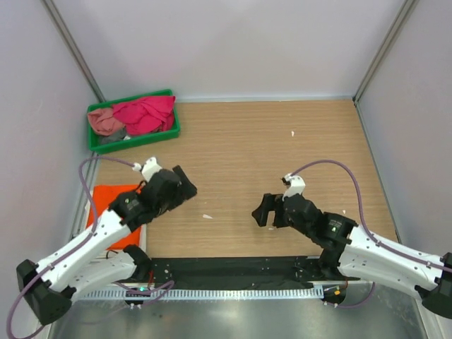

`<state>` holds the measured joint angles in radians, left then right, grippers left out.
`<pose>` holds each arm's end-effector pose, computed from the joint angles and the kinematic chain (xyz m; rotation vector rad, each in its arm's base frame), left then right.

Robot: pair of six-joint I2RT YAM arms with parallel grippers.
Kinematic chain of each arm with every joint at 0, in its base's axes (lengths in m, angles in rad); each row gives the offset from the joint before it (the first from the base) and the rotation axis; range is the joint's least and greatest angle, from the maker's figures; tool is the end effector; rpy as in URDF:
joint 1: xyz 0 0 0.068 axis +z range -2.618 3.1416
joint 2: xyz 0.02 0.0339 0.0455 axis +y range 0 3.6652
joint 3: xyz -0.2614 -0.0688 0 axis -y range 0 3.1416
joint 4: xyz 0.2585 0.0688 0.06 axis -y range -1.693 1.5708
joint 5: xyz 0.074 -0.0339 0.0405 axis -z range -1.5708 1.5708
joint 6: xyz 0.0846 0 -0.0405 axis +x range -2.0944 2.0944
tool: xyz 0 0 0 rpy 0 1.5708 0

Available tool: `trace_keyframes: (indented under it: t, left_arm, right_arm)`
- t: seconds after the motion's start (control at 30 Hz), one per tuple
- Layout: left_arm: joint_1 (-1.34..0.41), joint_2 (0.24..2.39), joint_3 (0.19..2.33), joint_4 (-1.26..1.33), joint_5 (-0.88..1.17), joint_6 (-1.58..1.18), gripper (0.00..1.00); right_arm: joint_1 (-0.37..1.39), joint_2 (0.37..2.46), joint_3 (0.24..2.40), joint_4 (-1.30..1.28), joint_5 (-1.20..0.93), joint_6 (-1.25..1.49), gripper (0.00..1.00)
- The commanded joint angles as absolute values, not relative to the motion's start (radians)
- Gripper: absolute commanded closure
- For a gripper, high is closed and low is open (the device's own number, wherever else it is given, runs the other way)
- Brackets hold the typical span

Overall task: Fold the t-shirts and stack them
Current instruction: Reset both grippers

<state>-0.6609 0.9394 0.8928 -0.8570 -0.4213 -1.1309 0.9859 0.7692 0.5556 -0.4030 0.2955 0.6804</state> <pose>0.1951 -0.1079 0.2536 -0.7282 2.2816 -0.3272 0.1442 0.1731 0.2096 -0.1690 2.2206 0.6272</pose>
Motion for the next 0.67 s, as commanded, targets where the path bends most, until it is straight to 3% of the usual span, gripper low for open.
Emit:
trace_keyframes:
  t: [0.0,0.13,0.33,0.5,0.63]
  left_arm:
    - [-0.793,0.751,0.691,-0.530,-0.344,-1.222,0.00]
    - [-0.888,0.443,0.415,-0.215,-0.249,-1.298,0.00]
    - [-0.887,-0.047,0.189,-0.203,-0.213,-1.393,0.00]
    - [-0.887,0.098,0.157,0.105,-0.042,-1.328,0.00]
    - [-0.884,-0.041,-0.030,0.311,-0.046,-1.405,0.00]
  right_arm:
    - [0.983,0.626,0.447,-0.311,0.322,0.934,0.00]
    - [0.983,0.395,0.329,-0.324,0.400,1.077,0.00]
    - [0.983,0.137,0.195,-0.477,0.437,1.426,0.00]
    - [0.983,0.092,0.109,-0.428,0.405,1.493,0.00]
    - [0.983,0.040,0.091,-0.364,0.401,1.361,0.00]
